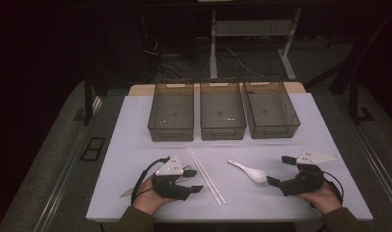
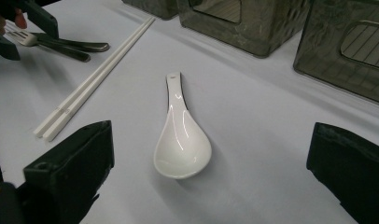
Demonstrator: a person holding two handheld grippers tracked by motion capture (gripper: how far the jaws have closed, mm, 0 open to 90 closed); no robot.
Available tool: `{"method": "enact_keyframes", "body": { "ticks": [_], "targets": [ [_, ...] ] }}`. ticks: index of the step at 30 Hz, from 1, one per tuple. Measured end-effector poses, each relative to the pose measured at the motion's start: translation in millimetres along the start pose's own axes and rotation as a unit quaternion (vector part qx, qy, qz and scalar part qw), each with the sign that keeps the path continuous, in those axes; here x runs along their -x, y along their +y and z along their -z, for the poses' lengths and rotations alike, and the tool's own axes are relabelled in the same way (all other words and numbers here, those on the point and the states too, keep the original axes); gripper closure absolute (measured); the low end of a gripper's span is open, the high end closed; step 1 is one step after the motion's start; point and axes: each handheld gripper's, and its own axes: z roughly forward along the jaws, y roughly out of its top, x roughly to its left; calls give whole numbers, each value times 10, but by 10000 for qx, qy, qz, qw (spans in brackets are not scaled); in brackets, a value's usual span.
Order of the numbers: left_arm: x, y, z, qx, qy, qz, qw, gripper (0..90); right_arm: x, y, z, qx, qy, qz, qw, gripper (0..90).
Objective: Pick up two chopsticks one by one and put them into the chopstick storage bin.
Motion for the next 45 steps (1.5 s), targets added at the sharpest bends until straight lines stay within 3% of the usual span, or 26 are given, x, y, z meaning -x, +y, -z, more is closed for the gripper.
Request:
{"method": "enact_keyframes", "body": {
  "ticks": [7, 13, 27, 45],
  "targets": [
    [11, -6, -118, -275, -167, -54, 9995, 728, -8, -1, -4, -36, -15, -9, 10000, 8],
    [46, -4, -212, -491, -316, -98, 9982, 889, -8, -4, -6, -44, -15, -2, 10000, 9],
    [95, 0, -425, -828, -456, -264, 9952, 892, -8, -4, -17, -68, -42, -3, 10000, 8],
    [89, 59, -580, -884, -476, -373, 9942, 892, -8, -5, -30, -101, -74, 29, 9999, 8]
  ]
}}
